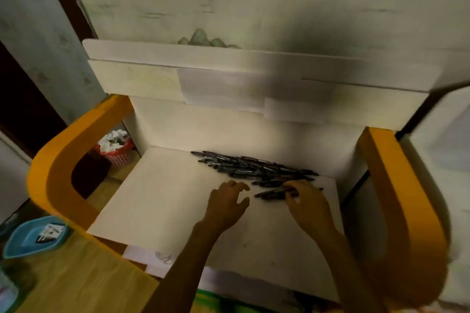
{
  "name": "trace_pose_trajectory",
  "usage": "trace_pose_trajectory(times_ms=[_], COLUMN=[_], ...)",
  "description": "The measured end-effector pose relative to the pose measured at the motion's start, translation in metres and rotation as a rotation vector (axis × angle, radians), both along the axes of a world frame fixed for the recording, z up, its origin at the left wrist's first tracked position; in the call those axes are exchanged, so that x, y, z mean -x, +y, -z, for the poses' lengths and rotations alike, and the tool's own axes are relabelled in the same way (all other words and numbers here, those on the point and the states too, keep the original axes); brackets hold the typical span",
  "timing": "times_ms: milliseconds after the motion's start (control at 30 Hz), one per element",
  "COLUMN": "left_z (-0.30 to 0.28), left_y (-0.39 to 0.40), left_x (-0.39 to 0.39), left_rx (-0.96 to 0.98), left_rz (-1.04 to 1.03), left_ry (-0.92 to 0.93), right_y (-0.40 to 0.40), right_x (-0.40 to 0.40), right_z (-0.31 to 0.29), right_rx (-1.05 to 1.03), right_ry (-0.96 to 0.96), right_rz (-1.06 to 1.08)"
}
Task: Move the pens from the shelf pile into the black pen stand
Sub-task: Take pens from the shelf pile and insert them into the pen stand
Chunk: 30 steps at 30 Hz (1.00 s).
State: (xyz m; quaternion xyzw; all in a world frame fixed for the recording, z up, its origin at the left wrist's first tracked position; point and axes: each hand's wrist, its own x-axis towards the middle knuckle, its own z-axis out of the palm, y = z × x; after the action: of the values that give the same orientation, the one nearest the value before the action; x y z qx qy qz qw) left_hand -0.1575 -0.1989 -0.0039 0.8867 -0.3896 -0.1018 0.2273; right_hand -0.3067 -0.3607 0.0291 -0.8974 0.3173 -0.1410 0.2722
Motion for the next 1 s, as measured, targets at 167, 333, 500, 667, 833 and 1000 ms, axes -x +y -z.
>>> trace_pose_trajectory(times_ms=[167, 333, 500, 667, 833, 1000], left_z=[0.019, 0.028, 0.026, 0.028, 0.028, 0.027], left_y=[-0.032, -0.057, -0.087, -0.106, -0.106, -0.087], left_x=[-0.003, 0.002, 0.015, 0.023, 0.011, -0.006], left_rx=[-0.011, -0.045, -0.109, -0.197, -0.275, -0.317], left_rz=[0.059, 0.116, 0.159, 0.202, 0.304, 0.382], left_ry=[0.033, 0.021, -0.028, -0.134, -0.207, -0.241], right_y=[-0.007, -0.018, -0.020, -0.027, -0.032, -0.035], right_x=[0.013, 0.021, 0.020, 0.019, 0.018, 0.016], right_z=[0.012, 0.019, 0.016, 0.017, 0.017, 0.019], right_rx=[-0.008, 0.001, 0.031, 0.017, 0.045, 0.034], right_ry=[0.039, 0.035, -0.024, -0.035, -0.079, -0.074], right_rz=[0.101, 0.144, 0.182, 0.203, 0.191, 0.186])
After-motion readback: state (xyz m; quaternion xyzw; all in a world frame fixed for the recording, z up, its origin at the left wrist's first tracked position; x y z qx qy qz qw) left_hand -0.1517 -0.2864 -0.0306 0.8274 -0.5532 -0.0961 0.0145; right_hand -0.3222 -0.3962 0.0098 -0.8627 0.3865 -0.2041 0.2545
